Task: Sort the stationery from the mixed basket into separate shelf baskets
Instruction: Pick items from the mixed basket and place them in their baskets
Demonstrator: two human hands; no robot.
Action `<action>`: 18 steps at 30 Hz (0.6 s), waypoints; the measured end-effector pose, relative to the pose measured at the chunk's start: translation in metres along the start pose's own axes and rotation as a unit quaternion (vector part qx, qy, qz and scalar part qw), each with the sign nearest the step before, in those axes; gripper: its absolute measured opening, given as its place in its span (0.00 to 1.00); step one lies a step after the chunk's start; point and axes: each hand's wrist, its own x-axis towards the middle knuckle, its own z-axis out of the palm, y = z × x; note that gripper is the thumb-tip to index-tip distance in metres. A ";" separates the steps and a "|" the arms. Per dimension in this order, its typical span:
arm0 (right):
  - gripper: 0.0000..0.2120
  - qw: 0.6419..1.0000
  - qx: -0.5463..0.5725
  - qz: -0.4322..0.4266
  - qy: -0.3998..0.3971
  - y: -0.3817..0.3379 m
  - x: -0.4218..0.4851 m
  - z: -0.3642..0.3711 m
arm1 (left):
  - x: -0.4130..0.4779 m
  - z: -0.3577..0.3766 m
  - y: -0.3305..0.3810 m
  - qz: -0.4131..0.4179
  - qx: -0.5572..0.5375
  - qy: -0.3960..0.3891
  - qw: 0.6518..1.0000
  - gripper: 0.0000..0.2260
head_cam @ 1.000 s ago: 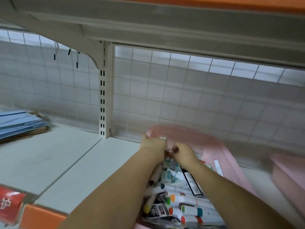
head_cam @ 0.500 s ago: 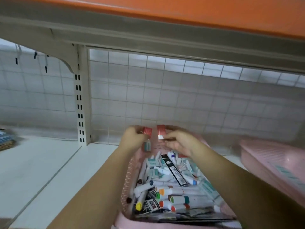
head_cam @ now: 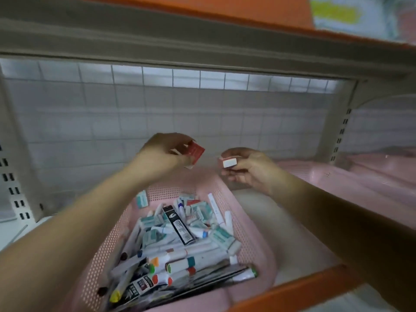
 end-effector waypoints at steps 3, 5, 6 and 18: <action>0.21 0.999 0.009 -0.012 0.029 -0.006 -0.011 -0.033 | 0.009 0.022 0.017 0.046 0.068 -0.031 0.996 0.14; 0.20 0.999 0.017 -0.015 0.041 -0.009 -0.020 -0.056 | 0.017 0.039 0.029 0.070 0.091 -0.035 0.993 0.15; 0.18 0.999 0.013 -0.017 0.050 -0.010 -0.024 -0.069 | 0.022 0.047 0.036 0.081 0.093 -0.036 0.992 0.14; 0.25 0.965 -0.259 0.049 0.016 -0.021 -0.057 -0.218 | 0.069 0.174 0.103 0.128 0.133 -0.153 0.971 0.10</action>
